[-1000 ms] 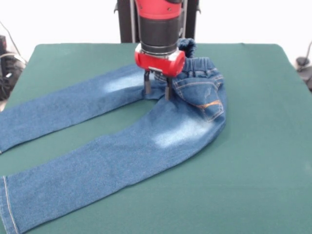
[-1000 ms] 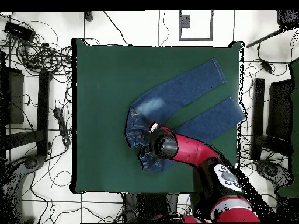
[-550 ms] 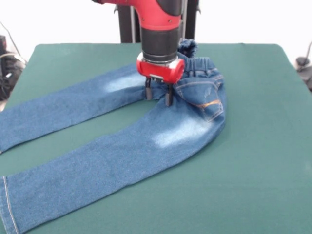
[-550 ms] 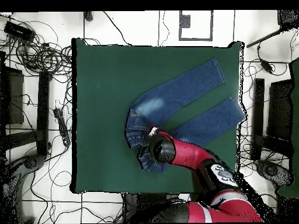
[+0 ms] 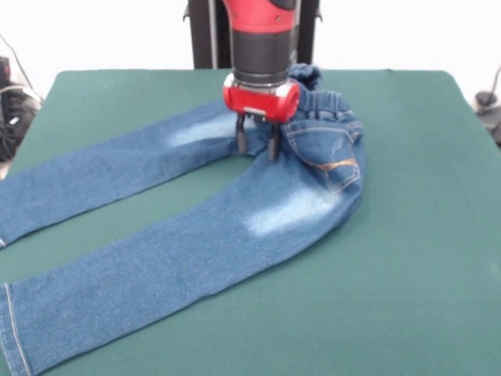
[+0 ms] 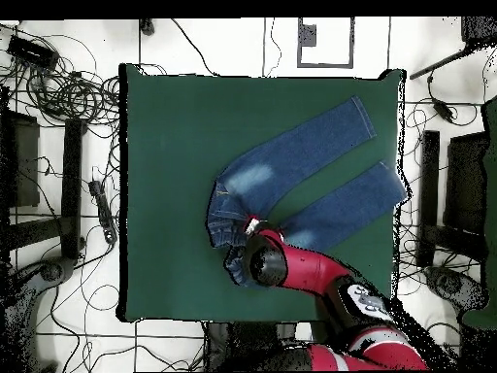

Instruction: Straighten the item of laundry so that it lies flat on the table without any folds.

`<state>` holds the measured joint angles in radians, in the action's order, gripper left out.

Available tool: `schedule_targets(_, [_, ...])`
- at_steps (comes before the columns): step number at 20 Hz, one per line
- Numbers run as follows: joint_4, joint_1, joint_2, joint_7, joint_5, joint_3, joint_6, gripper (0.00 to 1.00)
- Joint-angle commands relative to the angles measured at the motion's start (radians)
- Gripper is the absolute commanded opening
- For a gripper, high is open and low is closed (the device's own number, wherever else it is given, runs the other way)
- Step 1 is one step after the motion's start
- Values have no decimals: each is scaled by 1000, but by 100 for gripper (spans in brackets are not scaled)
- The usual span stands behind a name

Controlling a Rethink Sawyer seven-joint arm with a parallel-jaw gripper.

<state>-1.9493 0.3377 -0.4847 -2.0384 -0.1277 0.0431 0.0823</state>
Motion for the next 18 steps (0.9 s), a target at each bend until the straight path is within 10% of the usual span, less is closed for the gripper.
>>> schedule_targets(1, [-210,-57,-72,-143,-47,12,-28,100])
schedule_targets(18, [-151,-86,-37,-126,-25,7,-31,100])
